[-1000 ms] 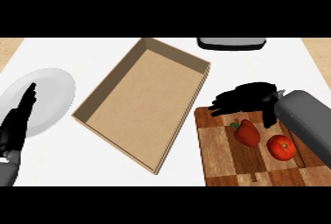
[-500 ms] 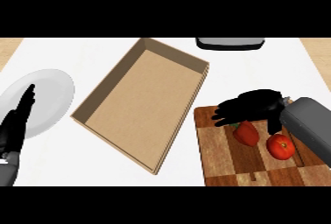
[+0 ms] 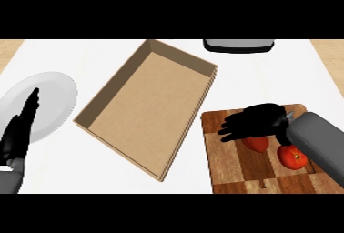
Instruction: Pick the bell pepper from the cutting board and place it in the cardboard box
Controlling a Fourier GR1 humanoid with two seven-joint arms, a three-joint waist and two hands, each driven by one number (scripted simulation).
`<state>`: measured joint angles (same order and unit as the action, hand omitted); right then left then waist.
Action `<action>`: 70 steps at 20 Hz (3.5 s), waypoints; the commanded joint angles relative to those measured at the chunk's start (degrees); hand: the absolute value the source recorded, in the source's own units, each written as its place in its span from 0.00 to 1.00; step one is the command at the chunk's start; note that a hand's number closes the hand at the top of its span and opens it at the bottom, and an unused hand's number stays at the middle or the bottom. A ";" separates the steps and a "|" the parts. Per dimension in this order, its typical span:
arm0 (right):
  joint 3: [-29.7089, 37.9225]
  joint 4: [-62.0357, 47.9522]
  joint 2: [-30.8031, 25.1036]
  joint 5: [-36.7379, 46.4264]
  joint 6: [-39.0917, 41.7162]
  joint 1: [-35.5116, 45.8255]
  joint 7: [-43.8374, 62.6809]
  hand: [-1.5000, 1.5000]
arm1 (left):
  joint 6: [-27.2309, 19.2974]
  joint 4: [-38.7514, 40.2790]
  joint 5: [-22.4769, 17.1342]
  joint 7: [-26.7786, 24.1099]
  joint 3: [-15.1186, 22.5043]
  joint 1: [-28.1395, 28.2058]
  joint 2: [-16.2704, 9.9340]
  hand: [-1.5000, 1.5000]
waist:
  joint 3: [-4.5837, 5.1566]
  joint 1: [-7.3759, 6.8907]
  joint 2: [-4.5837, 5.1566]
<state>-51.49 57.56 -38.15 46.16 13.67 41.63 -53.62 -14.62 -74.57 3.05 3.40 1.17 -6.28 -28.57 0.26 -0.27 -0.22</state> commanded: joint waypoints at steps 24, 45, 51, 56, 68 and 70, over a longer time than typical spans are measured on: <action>34.89 -6.30 8.23 -5.03 -16.07 -2.59 37.07 1.00 | 1.87 1.24 1.61 -0.57 -3.19 0.07 1.84 0.50 | -0.17 1.71 -0.29; 39.21 19.80 25.50 -14.46 -4.42 6.68 56.47 1.00 | 4.88 -0.36 3.38 1.05 -5.27 -1.86 2.10 0.50 | -0.23 -0.16 0.26; 40.74 8.69 34.96 -13.77 -6.00 17.27 62.84 1.00 | 5.00 -0.27 4.53 -0.03 -5.18 -1.11 2.90 0.50 | -0.22 -0.81 0.42; 41.16 -5.12 37.96 -15.11 -11.34 23.24 60.99 1.00 | 3.74 -3.05 6.38 2.48 -3.81 -0.67 4.66 0.50 | -0.24 -1.41 0.54; 31.71 -29.91 38.14 -24.64 -27.12 33.87 60.44 1.00 | 4.32 -1.35 8.15 2.75 -1.98 -4.76 6.72 0.50 | -0.18 -4.32 1.41; 29.24 -30.36 38.14 -29.47 -26.15 32.75 62.89 0.00 | 5.44 1.64 7.97 0.56 -2.14 -6.35 6.45 0.50 | -0.12 -5.43 1.76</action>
<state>-20.00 31.73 -0.10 20.92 -10.85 73.96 7.90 -9.28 -74.50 10.04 3.95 -1.82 -10.36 -22.73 0.11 -4.72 1.16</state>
